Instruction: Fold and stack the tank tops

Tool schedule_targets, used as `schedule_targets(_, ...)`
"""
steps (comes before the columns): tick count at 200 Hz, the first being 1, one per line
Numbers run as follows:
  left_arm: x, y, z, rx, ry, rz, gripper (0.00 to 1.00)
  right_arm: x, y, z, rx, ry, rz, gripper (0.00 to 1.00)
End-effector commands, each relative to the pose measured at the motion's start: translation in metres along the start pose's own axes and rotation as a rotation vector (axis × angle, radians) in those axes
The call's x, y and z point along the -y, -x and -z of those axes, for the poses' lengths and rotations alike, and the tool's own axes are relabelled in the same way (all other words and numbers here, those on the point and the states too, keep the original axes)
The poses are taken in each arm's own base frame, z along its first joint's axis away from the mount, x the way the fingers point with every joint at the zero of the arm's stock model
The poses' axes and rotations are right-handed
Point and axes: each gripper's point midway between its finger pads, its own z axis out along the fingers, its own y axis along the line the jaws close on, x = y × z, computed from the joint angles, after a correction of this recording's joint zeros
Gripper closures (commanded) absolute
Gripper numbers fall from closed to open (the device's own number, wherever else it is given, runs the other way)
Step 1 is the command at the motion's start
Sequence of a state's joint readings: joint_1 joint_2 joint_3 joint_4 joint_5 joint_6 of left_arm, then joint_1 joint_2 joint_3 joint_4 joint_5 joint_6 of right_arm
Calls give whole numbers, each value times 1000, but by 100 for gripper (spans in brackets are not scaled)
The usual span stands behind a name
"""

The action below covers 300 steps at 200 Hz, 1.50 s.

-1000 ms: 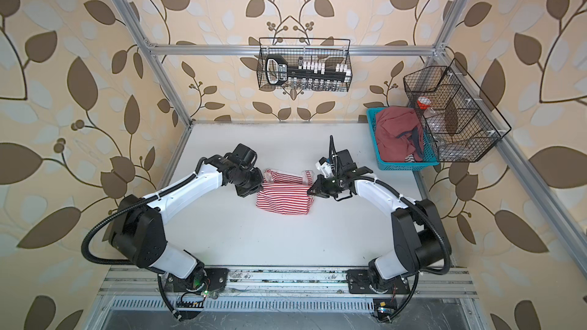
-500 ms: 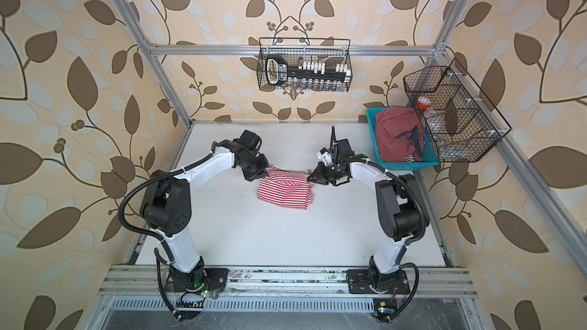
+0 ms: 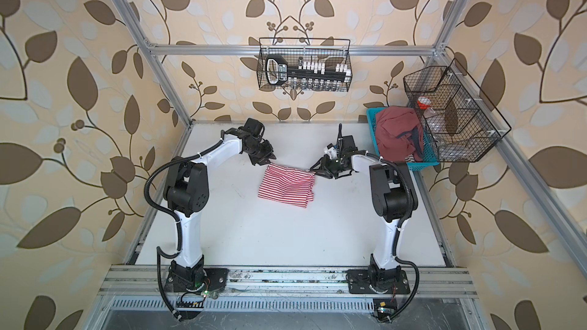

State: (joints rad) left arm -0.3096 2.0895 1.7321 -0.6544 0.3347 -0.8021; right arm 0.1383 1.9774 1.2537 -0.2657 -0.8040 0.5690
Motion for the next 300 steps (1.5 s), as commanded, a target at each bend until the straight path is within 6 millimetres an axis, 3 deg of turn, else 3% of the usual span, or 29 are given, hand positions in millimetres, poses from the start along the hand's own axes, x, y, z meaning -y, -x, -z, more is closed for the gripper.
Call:
schedule_targets(1, 17, 32, 22, 67, -58, 26, 63, -23, 22, 18, 97, 19, 48, 60)
schedule_targets(26, 17, 39, 48, 132, -35, 22, 62, -34, 18, 39, 153, -29, 98, 55)
schedule_targets(50, 22, 12, 63, 135, -66, -18, 67, -54, -8, 45, 159, -25, 163, 55)
schedule_targets(74, 36, -38, 56, 55, -142, -73, 81, -78, -40, 25, 93, 36, 219, 67)
schedule_targets(93, 43, -76, 42, -30, -166, -116, 91, -83, -58, 3, 39, 86, 220, 79)
schedule_targets(120, 36, -99, 16, -108, -151, -126, 99, -72, -74, -30, -34, 87, 199, 86)
schedule_targets(143, 22, -96, -11, -146, -110, -100, 100, -53, -79, -51, -60, 96, 141, 88)
schedule_targets(173, 24, -79, -37, -162, -123, -65, 100, -31, -95, -65, -101, 87, 105, 87)
schedule_targets(211, 35, -56, -56, -164, -146, -48, 96, -3, -118, -73, -163, 46, 88, 84)
schedule_targets(249, 31, -34, -67, -159, -153, -8, 96, 17, -134, -75, -198, 10, 68, 82)
schedule_targets(278, 29, -26, -69, -170, -161, 8, 96, 12, -130, -71, -190, 30, 65, 80)
schedule_targets(300, 37, -22, -49, -147, -178, -21, 95, -11, -115, -58, -147, 76, 99, 76)
